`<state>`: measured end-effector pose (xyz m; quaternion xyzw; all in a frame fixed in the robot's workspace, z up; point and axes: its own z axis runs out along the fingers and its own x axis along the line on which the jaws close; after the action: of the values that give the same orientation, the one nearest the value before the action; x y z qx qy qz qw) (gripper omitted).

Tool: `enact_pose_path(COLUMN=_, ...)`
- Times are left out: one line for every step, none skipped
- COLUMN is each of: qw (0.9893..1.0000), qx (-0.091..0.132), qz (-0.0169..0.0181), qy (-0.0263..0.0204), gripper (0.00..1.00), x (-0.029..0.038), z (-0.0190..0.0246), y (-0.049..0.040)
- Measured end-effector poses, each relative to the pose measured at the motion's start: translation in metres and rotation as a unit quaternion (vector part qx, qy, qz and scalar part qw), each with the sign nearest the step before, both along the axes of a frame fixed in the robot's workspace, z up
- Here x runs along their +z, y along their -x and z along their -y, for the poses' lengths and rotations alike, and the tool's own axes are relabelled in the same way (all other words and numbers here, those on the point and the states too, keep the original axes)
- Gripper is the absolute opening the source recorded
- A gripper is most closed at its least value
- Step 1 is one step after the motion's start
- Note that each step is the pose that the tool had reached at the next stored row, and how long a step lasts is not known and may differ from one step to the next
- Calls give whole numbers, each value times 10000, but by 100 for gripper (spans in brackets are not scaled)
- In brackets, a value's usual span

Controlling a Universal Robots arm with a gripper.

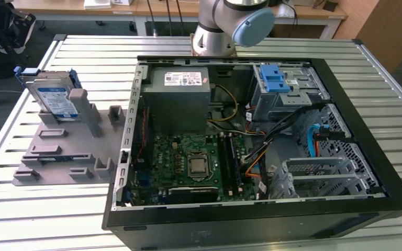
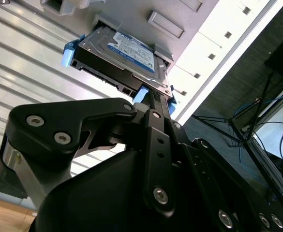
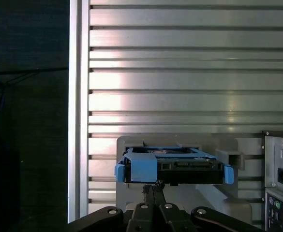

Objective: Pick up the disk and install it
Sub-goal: 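Pick up the disk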

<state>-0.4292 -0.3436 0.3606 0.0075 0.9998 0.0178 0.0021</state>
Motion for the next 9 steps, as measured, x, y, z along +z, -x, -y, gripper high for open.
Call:
enact_pose_path(qw=10000, qx=15, qz=0, qy=0, gripper=11, x=0, z=0, y=0)
enact_pose_path(qw=10000, qx=36, qz=0, qy=0, gripper=11, x=0, z=0, y=0)
enact_pose_path(qw=10000, qx=60, qz=0, qy=0, gripper=11, x=0, z=0, y=0)
enact_pose_path(qw=10000, qx=87, qz=0, qy=0, gripper=11, x=0, z=0, y=0)
enact_pose_path(qw=9999, qx=117, qz=0, qy=0, gripper=11, x=0, z=0, y=0)
enact_pose_path(qw=9999, qx=152, qz=0, qy=0, gripper=11, x=0, z=0, y=0)
enact_pose_path(qw=9998, qx=194, qz=0, qy=0, gripper=11, x=0, z=0, y=0)
enact_pose_path(qw=9997, qx=237, qz=0, qy=0, gripper=11, x=0, z=0, y=0)
enact_pose_path(qw=9996, qx=279, qz=0, qy=0, gripper=11, x=0, z=0, y=0)
